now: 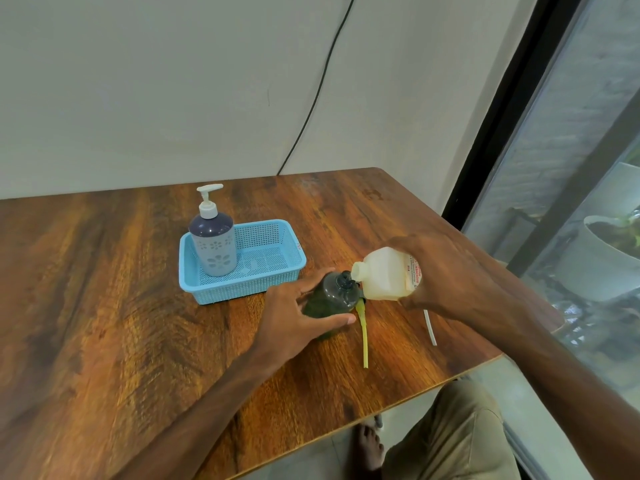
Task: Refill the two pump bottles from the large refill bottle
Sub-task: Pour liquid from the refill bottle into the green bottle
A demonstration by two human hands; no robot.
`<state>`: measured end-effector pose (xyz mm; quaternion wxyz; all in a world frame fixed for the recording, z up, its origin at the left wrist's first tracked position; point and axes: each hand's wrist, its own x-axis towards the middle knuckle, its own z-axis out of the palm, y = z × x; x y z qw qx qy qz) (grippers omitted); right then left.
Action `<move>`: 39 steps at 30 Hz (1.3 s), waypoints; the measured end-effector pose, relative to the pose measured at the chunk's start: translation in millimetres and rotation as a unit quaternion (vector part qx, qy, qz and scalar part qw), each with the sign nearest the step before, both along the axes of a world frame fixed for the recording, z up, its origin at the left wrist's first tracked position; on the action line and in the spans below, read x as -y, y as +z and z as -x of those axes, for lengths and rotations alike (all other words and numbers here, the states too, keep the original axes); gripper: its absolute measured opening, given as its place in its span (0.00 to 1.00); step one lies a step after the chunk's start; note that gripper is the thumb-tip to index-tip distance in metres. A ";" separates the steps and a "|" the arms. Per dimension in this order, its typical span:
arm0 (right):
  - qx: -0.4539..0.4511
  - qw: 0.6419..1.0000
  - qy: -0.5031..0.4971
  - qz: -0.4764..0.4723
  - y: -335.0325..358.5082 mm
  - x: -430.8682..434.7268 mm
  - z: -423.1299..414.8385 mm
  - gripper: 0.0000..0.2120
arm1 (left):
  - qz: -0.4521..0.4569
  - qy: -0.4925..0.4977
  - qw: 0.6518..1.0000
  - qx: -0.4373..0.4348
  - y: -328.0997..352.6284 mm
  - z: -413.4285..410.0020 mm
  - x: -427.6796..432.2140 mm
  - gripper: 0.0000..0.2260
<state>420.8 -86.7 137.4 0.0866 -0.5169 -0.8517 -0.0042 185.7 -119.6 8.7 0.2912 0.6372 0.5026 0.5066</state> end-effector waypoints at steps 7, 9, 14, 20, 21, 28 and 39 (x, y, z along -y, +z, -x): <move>0.013 1.000 -0.005 0.010 0.4 -0.6 -0.3 0.40 | -0.003 -0.009 1.000 0.009 0.0 0.5 1.2 0.38; 0.012 1.000 -0.005 0.007 1.1 0.1 0.6 0.40 | -0.006 -0.008 1.000 0.008 -0.8 0.3 1.0 0.38; 0.020 1.000 -0.005 0.011 3.2 0.4 0.9 0.40 | -0.009 -0.005 1.000 0.001 -0.7 0.4 1.4 0.38; 0.024 1.000 -0.003 0.012 5.2 2.8 1.4 0.40 | -0.008 -0.004 1.000 0.000 -1.4 0.3 0.8 0.38; 0.023 1.000 -0.002 0.014 5.4 3.2 0.9 0.40 | -0.008 -0.004 1.000 0.000 -1.7 0.4 0.7 0.38; 0.035 0.999 -0.007 0.017 8.1 3.4 2.1 0.41 | -0.007 -0.004 1.000 -0.007 -1.5 -0.2 1.2 0.39; 0.039 0.999 -0.011 0.026 10.1 4.3 3.3 0.40 | -0.002 -0.006 1.000 0.005 -3.3 0.5 0.6 0.38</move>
